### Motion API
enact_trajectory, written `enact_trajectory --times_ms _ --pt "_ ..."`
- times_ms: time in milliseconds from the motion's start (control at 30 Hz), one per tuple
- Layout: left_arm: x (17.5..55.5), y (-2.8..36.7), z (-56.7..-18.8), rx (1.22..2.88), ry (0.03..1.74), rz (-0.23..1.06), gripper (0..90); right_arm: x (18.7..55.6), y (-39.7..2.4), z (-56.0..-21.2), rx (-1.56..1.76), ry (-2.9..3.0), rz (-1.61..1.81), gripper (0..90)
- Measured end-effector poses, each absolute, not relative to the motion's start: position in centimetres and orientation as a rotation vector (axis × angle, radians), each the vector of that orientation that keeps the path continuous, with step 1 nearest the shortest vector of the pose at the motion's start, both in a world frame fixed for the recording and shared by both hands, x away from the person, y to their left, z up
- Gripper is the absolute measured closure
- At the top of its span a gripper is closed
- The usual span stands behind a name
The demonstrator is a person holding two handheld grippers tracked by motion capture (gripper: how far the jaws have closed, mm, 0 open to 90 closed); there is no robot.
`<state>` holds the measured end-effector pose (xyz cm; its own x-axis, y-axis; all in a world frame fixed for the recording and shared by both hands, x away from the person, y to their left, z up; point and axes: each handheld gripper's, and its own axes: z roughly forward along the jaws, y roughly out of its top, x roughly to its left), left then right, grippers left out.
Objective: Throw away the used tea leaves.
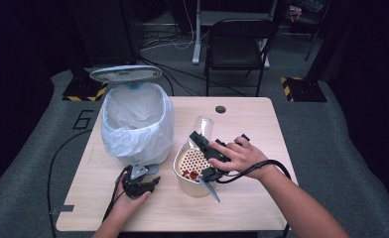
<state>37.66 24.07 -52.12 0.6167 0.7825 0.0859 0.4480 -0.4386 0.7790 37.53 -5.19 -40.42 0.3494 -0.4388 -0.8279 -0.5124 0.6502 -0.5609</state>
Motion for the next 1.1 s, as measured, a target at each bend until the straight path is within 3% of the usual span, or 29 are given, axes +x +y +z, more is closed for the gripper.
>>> enact_trajectory --times_ms 467,1100 --pt "37.6 23.9 -52.2 2.079 0.983 0.551 40.9 37.9 -5.1 -40.1 -0.916 1.355 0.081 48.5" --pt "37.7 24.1 -52.1 2.103 0.963 0.575 40.9 39.3 -5.7 -34.7 -0.389 1.886 0.708 48.8"
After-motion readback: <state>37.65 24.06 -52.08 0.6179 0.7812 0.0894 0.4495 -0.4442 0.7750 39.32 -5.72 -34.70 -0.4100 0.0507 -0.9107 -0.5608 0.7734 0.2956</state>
